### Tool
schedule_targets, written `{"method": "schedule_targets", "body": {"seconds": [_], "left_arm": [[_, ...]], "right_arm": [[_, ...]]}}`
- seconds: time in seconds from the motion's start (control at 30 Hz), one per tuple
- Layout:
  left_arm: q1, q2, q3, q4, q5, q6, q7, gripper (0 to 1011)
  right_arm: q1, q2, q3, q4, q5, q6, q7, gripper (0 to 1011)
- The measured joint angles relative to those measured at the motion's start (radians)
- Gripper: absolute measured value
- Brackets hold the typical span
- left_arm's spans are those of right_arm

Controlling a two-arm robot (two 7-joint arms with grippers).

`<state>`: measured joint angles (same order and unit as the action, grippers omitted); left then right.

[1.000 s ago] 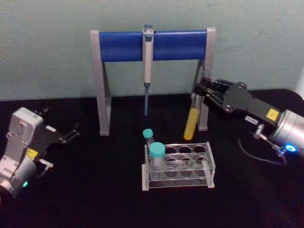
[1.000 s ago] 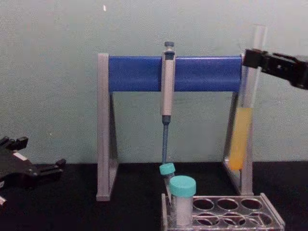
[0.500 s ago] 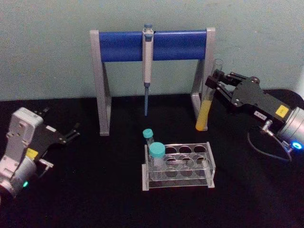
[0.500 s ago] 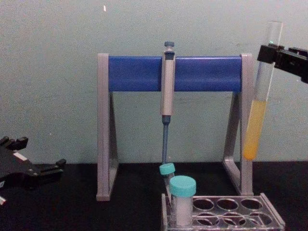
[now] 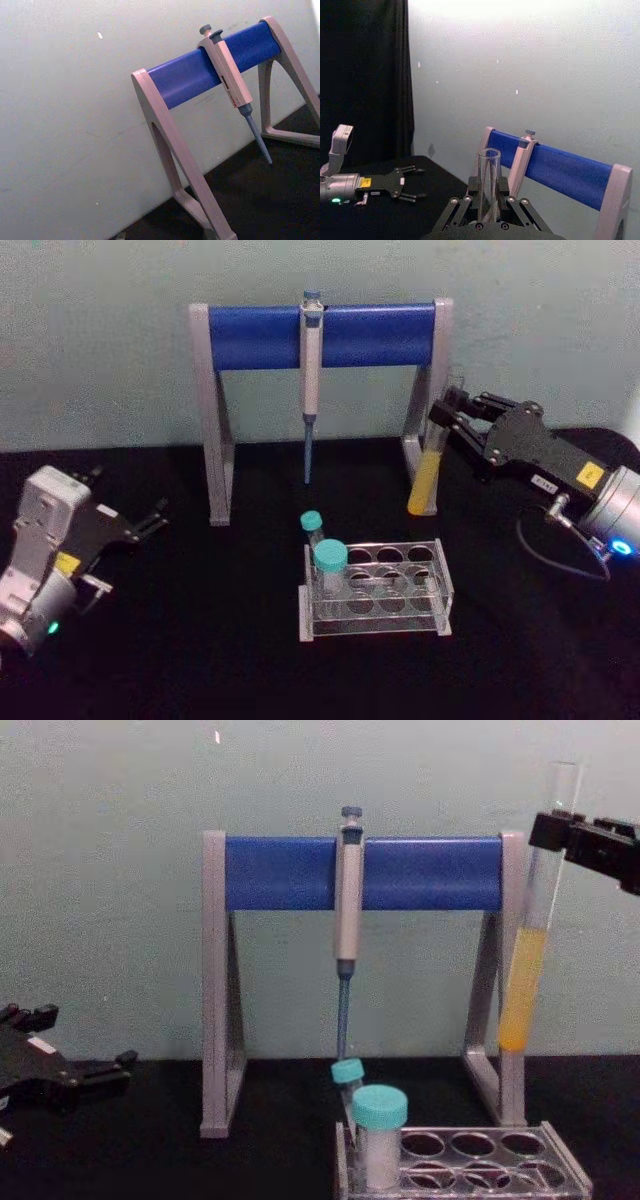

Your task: Pick up the test tube from the test tube rack, shake it, then place it back into the test tube rack.

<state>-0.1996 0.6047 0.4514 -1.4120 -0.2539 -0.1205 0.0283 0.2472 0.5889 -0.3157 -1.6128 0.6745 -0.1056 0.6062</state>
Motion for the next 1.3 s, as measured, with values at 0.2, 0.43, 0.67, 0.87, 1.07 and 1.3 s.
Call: {"method": "schedule_targets", "body": {"seconds": [0.2, 0.43, 0.67, 0.87, 1.07, 1.3], "left_arm": [[0.0, 0.0, 0.0, 0.0, 0.0, 0.0, 0.0, 1001], [0.0, 0.0, 0.0, 0.0, 0.0, 0.0, 0.0, 1001], [0.0, 0.0, 0.0, 0.0, 0.0, 0.0, 0.0, 1001], [0.0, 0.0, 0.0, 0.0, 0.0, 0.0, 0.0, 1001], [0.0, 0.0, 0.0, 0.0, 0.0, 0.0, 0.0, 1001], [0.0, 0.0, 0.0, 0.0, 0.0, 0.0, 0.0, 1001]], "right_arm": [[0.005, -0.003, -0.011, 0.01, -0.004, 0.0, 0.011, 233], [0.018, -0.012, -0.035, 0.033, -0.02, 0.003, 0.02, 233], [0.034, -0.028, -0.06, 0.073, -0.027, 0.003, 0.038, 233], [0.044, -0.039, -0.074, 0.107, -0.033, -0.004, 0.049, 233], [0.05, -0.045, -0.081, 0.131, -0.034, -0.006, 0.058, 233], [0.057, -0.051, -0.089, 0.152, -0.032, -0.009, 0.071, 232]]}}
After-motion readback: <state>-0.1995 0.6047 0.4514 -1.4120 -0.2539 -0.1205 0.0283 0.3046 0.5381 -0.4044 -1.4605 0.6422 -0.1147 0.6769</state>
